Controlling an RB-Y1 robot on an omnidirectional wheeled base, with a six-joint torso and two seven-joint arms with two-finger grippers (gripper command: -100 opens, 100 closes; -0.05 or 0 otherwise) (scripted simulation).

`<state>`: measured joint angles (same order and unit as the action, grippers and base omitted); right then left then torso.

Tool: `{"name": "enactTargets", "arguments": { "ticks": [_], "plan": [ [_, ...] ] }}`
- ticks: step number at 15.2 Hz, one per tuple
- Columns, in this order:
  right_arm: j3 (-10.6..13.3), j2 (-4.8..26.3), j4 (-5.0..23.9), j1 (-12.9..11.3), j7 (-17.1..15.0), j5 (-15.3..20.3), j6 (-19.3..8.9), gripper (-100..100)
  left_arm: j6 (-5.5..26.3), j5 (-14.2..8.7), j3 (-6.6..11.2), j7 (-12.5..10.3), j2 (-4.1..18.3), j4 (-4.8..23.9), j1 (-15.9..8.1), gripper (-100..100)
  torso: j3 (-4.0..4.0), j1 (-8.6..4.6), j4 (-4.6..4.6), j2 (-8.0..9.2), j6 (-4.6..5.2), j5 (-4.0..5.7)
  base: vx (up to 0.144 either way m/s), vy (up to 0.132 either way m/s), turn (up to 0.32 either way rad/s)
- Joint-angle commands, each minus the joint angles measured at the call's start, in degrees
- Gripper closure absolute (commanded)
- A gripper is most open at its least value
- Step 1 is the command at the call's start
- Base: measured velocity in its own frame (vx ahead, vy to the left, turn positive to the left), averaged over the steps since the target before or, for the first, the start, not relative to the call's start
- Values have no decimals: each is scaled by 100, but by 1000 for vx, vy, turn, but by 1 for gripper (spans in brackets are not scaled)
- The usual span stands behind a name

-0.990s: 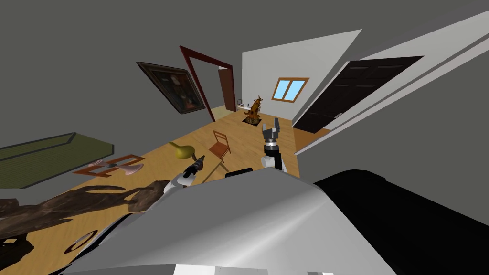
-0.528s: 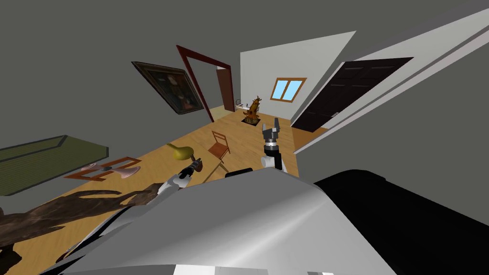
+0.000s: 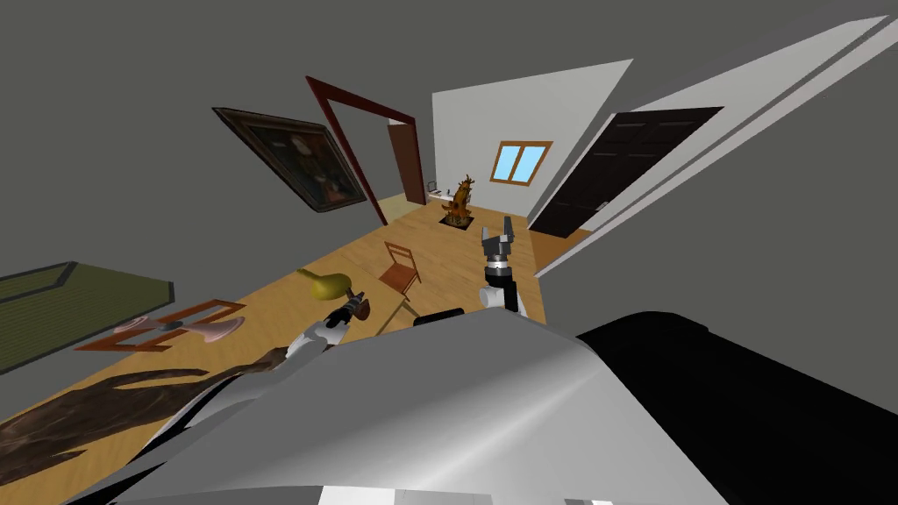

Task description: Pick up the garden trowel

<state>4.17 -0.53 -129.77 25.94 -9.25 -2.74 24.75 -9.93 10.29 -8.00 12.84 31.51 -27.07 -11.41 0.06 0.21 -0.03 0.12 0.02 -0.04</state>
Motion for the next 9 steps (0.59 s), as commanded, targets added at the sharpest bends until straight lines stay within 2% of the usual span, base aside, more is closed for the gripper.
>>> {"name": "enactTargets", "arguments": {
  "ticks": [1, 4, 5, 7, 8, 9],
  "plan": [
    [0, 0, 0, 0, 0, 0, 0, 0, 24, 27, 161, 98, -49, 14, 12, -100, 0, 0, 0, 0, 0, 0, -36, 58, -102],
    [0, 0, 0, 0, 0, 0, 0, 0, 39, 105, 593, 348, -203, 153, -14, -100, 0, 1, 0, 0, 0, -1, -31, 53, -141],
    [0, 0, 0, 0, 0, 0, 0, 0, 39, 105, 608, 348, -203, 153, -14, -100, 1, 2, 0, 1, 0, -1, -32, 54, -125],
    [0, 0, 0, 0, 0, 0, 0, 0, 48, 157, 894, 515, -306, 245, -32, -100, 1, 0, 0, 1, -3, 0, -35, 45, -121],
    [0, 0, 0, 0, 0, 0, 0, 0, 48, 157, 905, 515, -306, 245, -32, -100, 1, -1, 0, 2, 0, 0, -32, 39, -129],
    [0, 0, 0, 0, 0, 0, 0, 0, 53, 184, 1054, 598, -357, 292, -40, -100, 1, -3, 0, 1, -1, 0, -27, 41, -95]
  ]
}}
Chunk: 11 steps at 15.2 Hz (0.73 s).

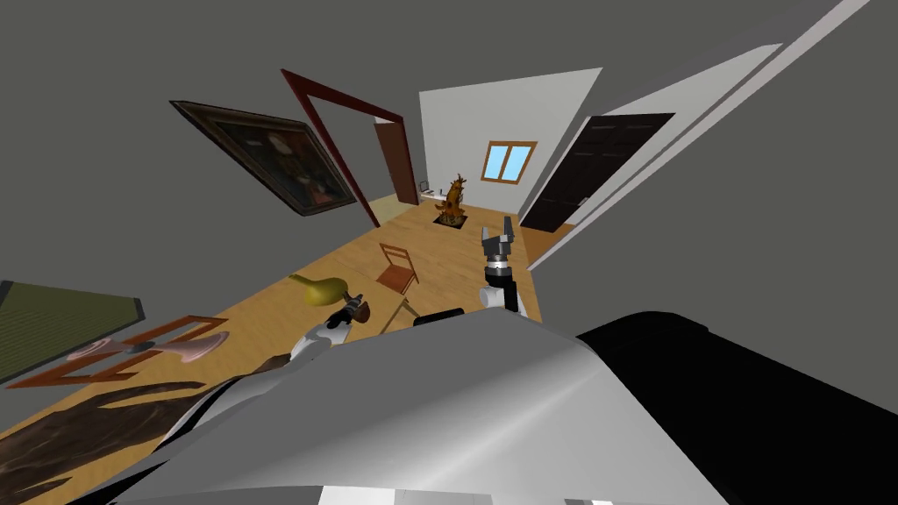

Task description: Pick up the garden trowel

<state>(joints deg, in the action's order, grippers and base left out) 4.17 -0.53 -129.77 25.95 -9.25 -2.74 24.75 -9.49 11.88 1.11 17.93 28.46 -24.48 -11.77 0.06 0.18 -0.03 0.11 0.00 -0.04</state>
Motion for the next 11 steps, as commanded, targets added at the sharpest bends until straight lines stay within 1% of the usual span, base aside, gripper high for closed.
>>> {"name": "enactTargets", "arguments": {
  "ticks": [1, 2, 6, 7, 9, 10, 11],
  "plan": [
    [0, 0, 0, 0, 0, 0, 0, 0, 0, 0, 0, 0, 0, 0, 0, -100, 0, 0, 0, 0, 0, 0, -17, 29, -40],
    [0, 0, 0, 0, 0, 0, 0, 0, 2, 4, 20, 15, -5, 4, 0, 100, -2, -3, 1, -3, -1, 0, -6, 11, -2],
    [0, 0, 0, 1, 0, 0, 0, 0, 5, 7, 16, 21, -3, 7, 4, 100, -5, -14, 0, -12, -1, 2, -1, 1, 4],
    [0, 0, 0, 1, 0, 0, 0, 0, -1, -28, -154, -78, 51, -60, 13, 100, -6, -14, 0, -12, -1, 3, 19, -21, 135],
    [0, -1, 0, 2, 0, 0, 0, 0, -10, -80, -444, -244, 154, -153, 31, 100, -10, -27, 3, -20, -15, 9, 49, -68, 234],
    [0, -1, 0, 2, 0, 0, 0, 0, -10, -80, -452, -244, 154, -153, 31, 100, -13, -36, 4, -25, -13, 10, 43, -70, 126],
    [0, -1, 0, 2, 0, 0, 0, 0, -15, -106, -601, -328, 205, -199, 39, 100, -14, -39, 3, -26, -8, 10, 35, -54, 92]
  ]
}}
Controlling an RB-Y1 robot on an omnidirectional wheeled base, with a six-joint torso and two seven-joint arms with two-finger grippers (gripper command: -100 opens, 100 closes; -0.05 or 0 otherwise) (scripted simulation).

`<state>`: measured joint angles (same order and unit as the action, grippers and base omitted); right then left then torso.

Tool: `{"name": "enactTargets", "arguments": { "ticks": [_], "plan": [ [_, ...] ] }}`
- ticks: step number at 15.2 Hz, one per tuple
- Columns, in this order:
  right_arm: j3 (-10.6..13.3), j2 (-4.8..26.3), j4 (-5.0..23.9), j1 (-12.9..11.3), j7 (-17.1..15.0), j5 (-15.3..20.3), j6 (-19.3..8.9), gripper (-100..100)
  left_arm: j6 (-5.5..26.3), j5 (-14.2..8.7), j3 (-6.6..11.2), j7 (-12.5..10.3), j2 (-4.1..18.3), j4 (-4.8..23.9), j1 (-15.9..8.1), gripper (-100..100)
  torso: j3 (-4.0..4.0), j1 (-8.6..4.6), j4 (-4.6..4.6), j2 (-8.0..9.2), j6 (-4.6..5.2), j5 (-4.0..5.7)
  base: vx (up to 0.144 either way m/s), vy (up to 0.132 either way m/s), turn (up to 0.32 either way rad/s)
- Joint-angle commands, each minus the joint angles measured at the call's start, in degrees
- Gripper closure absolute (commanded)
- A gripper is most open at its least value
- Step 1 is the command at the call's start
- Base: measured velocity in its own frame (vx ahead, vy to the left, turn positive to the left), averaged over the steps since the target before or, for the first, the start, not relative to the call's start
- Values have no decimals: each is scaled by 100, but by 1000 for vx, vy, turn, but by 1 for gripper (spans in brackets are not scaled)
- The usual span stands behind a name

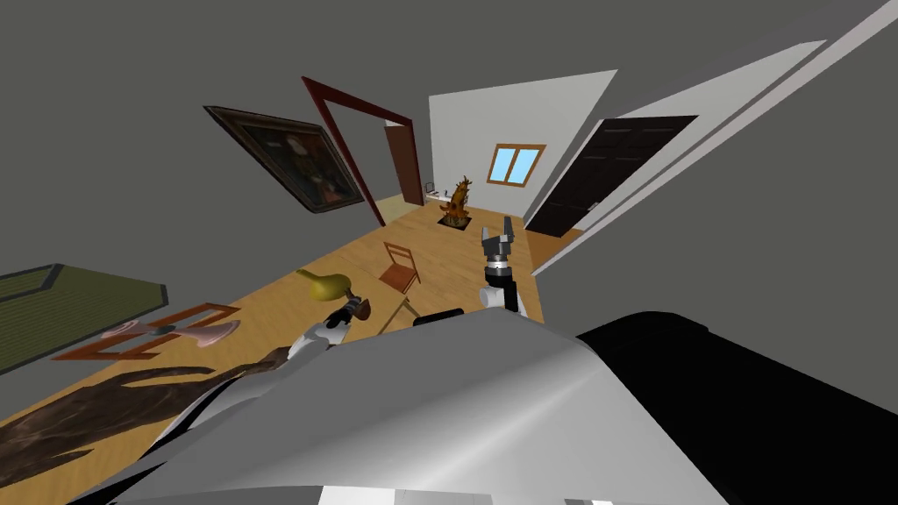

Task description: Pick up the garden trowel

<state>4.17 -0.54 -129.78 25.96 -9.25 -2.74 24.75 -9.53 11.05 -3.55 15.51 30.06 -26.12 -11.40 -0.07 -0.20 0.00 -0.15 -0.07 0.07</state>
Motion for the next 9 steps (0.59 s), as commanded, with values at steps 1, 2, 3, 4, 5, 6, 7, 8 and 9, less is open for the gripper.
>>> {"name": "enactTargets", "arguments": {
  "ticks": [1, 2, 3, 4, 5, 6, 7, 8, 9],
  "plan": [
    [0, 0, 0, 0, 0, 0, 0, 0, -15, -49, -284, -169, 96, -81, 11, 100, 0, 0, 0, 0, 0, 0, 34, -46, 144],
    [0, 0, 0, 0, 0, 0, 0, 0, -15, -49, -284, -169, 96, -81, 11, 100, 0, 3, 0, 1, -2, 1, 25, -41, 111],
    [0, 0, 0, 0, 0, 0, 0, 0, -20, -75, -433, -252, 148, -127, 19, 100, 1, 5, 0, 3, -1, 0, 19, -41, 91],
    [0, 0, 0, 0, 0, 0, 0, 0, -25, -102, -582, -335, 199, -174, 28, 100, 3, 5, -1, 5, -1, 1, 31, -47, 167],
    [0, 0, 0, 0, 0, 0, 0, 0, -25, -102, -582, -335, 199, -174, 28, 100, 2, 5, 0, 4, -4, 2, 32, -46, 121],
    [0, 0, 0, 0, 0, 0, 0, 0, -29, -128, -731, -419, 250, -220, 37, 100, 2, 4, 0, 4, -2, 2, 23, -44, 104],
    [0, 0, 0, 0, 0, 0, 0, 0, -34, -154, -880, -502, 302, -266, 45, 100, 2, 4, 0, 4, -2, 2, 24, -47, 144],
    [0, 0, 0, 0, 0, 0, 0, 0, -34, -154, -880, -502, 302, -266, 45, 100, 3, 3, 0, 6, -3, 2, 22, -46, 115],
    [0, 0, 0, 0, 0, 0, 0, 0, -33, -141, -808, -455, 279, -245, 42, 100, 3, 3, -1, 6, -2, 2, 12, -27, 37]
  ]
}}
